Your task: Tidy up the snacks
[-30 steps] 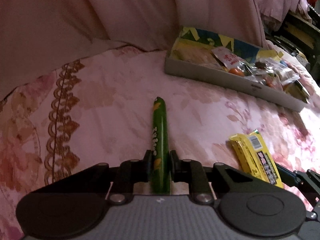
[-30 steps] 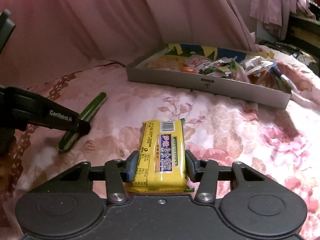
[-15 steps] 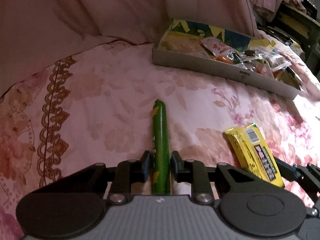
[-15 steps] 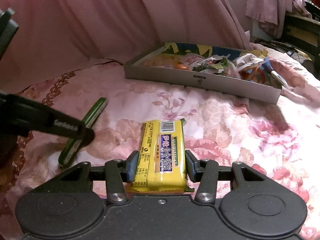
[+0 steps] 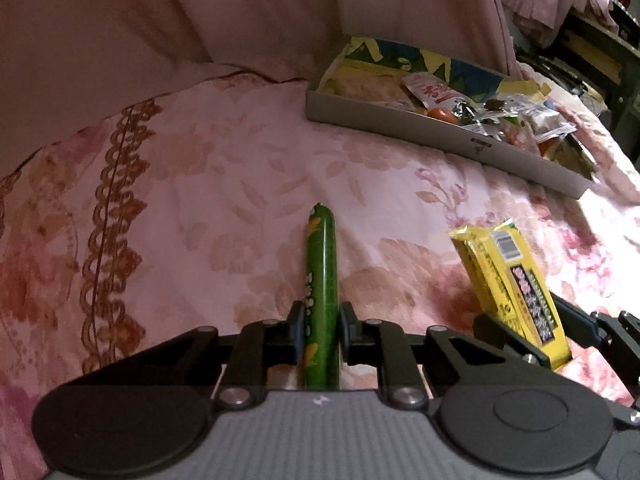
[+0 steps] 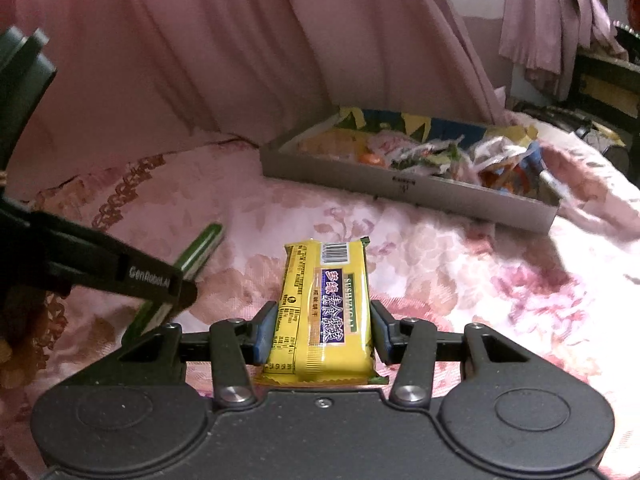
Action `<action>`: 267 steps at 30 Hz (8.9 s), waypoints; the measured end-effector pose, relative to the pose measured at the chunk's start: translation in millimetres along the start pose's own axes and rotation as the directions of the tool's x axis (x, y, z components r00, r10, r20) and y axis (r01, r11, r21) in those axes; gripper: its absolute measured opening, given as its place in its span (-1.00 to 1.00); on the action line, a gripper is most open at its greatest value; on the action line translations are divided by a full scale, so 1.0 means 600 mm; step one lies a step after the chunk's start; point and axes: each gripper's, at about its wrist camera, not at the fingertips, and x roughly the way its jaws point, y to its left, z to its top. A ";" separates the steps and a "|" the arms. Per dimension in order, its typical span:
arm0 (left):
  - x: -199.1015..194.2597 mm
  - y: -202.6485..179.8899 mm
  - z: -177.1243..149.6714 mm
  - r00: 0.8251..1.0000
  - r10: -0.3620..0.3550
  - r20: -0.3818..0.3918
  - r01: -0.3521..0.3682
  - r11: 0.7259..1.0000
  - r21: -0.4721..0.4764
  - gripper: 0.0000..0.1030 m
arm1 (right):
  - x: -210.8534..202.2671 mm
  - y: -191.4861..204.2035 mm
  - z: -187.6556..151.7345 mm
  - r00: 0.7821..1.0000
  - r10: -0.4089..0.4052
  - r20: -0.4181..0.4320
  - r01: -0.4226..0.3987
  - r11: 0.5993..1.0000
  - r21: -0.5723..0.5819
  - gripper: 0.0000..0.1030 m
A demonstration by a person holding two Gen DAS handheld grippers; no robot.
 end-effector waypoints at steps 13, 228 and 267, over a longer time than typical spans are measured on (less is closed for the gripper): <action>-0.084 -0.039 -0.008 0.992 -0.068 0.109 0.070 0.997 -0.022 -0.64 | -0.082 -0.055 0.025 0.993 -0.033 0.111 0.022 0.995 0.100 -0.03; -0.166 0.032 -0.082 0.865 -0.002 0.501 -0.001 1.000 0.006 0.99 | -0.165 -0.069 -0.016 0.908 -0.255 0.331 0.176 0.952 0.250 0.99; -0.154 0.034 -0.086 0.868 0.011 0.497 -0.041 0.998 0.050 0.99 | -0.139 -0.067 -0.015 0.939 -0.246 0.242 0.190 0.954 0.233 0.99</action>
